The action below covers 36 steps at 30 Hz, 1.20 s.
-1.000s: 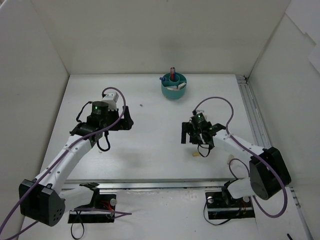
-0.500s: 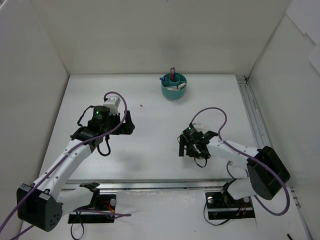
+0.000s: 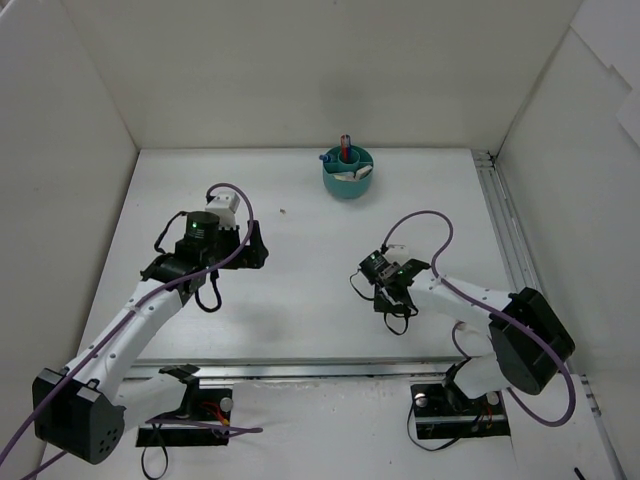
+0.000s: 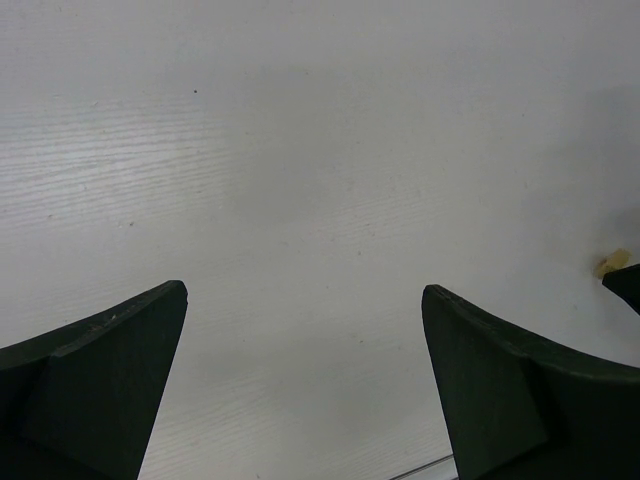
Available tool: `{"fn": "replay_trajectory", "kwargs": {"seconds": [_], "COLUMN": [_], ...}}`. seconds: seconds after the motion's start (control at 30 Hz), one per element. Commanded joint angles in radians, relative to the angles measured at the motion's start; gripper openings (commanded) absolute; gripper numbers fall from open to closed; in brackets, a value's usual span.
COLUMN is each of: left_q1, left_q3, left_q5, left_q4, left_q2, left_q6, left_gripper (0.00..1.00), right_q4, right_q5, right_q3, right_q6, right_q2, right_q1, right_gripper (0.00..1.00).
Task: Sort the stationery into containers
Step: Pick up the stationery from the center of the board.
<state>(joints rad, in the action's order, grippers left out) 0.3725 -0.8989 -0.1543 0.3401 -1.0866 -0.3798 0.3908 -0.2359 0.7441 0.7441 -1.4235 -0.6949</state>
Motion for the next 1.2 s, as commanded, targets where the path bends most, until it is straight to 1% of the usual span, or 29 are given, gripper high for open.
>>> {"fn": "replay_trajectory", "kwargs": {"seconds": [0.0, 0.07, 0.1, 0.17, 0.23, 0.3, 0.33, 0.37, 0.4, 0.43, 0.47, 0.5, 0.53, 0.6, 0.63, 0.67, 0.7, 0.77, 0.83, 0.97, 1.07, 1.1, 1.17], "left_q1": [0.005, 0.005, 0.005, 0.005, 0.005, 0.005, 0.005, 0.005, 0.005, 0.005, 0.005, 0.005, 0.005, 0.005, 0.005, 0.005, 0.005, 0.005, 0.005, 0.005, 0.005, 0.005, 0.005], "left_q3": [-0.023, -0.032, -0.037, -0.051, -0.060, -0.080, -0.087, -0.095, -0.098, -0.098, -0.097, -0.097, -0.097, -0.094, -0.091, -0.089, -0.087, -0.077, -0.066, -0.049, -0.040, -0.038, -0.032], "left_q5": [0.021, 0.033, 0.036, 0.047, 0.064, 0.081, 0.081, 0.085, 0.090, 0.093, 0.098, 0.096, 0.091, 0.068, 0.061, 0.046, 0.039, 0.021, 0.018, 0.009, 0.004, 0.004, 0.002], "left_q4": [-0.038, -0.032, -0.030, -0.023, -0.019, -0.012, -0.003, 0.003, 0.010, 0.007, 0.005, 0.002, 0.000, -0.010, -0.010, -0.013, -0.022, -0.029, -0.032, -0.038, -0.044, -0.044, -0.042], "left_q2": [0.005, 0.001, 0.001, -0.001, 0.004, 0.004, -0.001, -0.001, -0.001, -0.001, -0.001, -0.004, -0.009, -0.019, -0.024, -0.029, -0.038, -0.042, -0.047, -0.044, -0.038, -0.039, -0.039], "left_q6": [-0.005, -0.004, -0.004, -0.001, -0.001, 0.004, 0.004, 0.007, 0.009, 0.010, 0.010, 0.012, 0.013, 0.016, 0.013, 0.013, 0.012, 0.010, 0.007, 0.001, 0.001, -0.001, 0.001], "left_gripper": [1.00, 1.00, 1.00, 1.00, 1.00, 1.00, 1.00, 1.00, 1.00, 1.00, 1.00, 1.00, 1.00, 1.00, 1.00, 1.00, 1.00, 1.00, 1.00, 1.00, 1.00, 1.00, 1.00], "right_q4": [0.025, 0.025, 0.025, 0.025, 0.014, 0.017, 0.022, 0.028, 0.034, 0.040, 0.051, 0.069, 0.104, 0.128, 0.132, 0.129, 0.129, 0.129, 0.128, 0.111, 0.079, 0.066, 0.046], "right_q5": [-0.095, -0.121, -0.140, -0.157, -0.195, -0.181, -0.166, -0.140, -0.079, -0.054, -0.033, -0.016, -0.005, 0.029, 0.038, 0.037, 0.012, -0.032, -0.075, -0.072, -0.036, -0.033, -0.033], "right_q3": [0.096, 0.141, 0.167, 0.250, 0.339, 0.418, 0.432, 0.439, 0.416, 0.396, 0.373, 0.329, 0.304, 0.238, 0.212, 0.189, 0.160, 0.146, 0.144, 0.130, 0.094, 0.083, 0.048], "right_q6": [-0.043, -0.081, -0.125, -0.167, -0.219, -0.264, -0.272, -0.269, -0.253, -0.243, -0.236, -0.194, -0.169, -0.083, -0.051, 0.028, 0.064, 0.156, 0.196, 0.287, 0.323, 0.331, 0.356], "right_q2": [-0.002, 0.005, 0.005, -0.006, -0.020, -0.048, -0.055, -0.061, -0.061, -0.057, -0.054, -0.051, -0.051, -0.038, -0.035, -0.023, -0.023, -0.031, -0.044, -0.090, -0.103, -0.106, -0.109], "right_q1": [-0.005, 0.003, 0.012, 0.052, 0.081, 0.119, 0.127, 0.136, 0.146, 0.152, 0.161, 0.166, 0.176, 0.176, 0.170, 0.167, 0.161, 0.127, 0.098, 0.075, 0.061, 0.058, 0.060], "right_gripper": [0.14, 0.10, 0.08, 0.02, 0.00, 0.00, 0.03, 0.07, 0.11, 0.16, 0.26, 0.36, 0.49, 0.69, 0.72, 0.79, 0.84, 0.85, 0.87, 0.84, 0.76, 0.72, 0.66]}}
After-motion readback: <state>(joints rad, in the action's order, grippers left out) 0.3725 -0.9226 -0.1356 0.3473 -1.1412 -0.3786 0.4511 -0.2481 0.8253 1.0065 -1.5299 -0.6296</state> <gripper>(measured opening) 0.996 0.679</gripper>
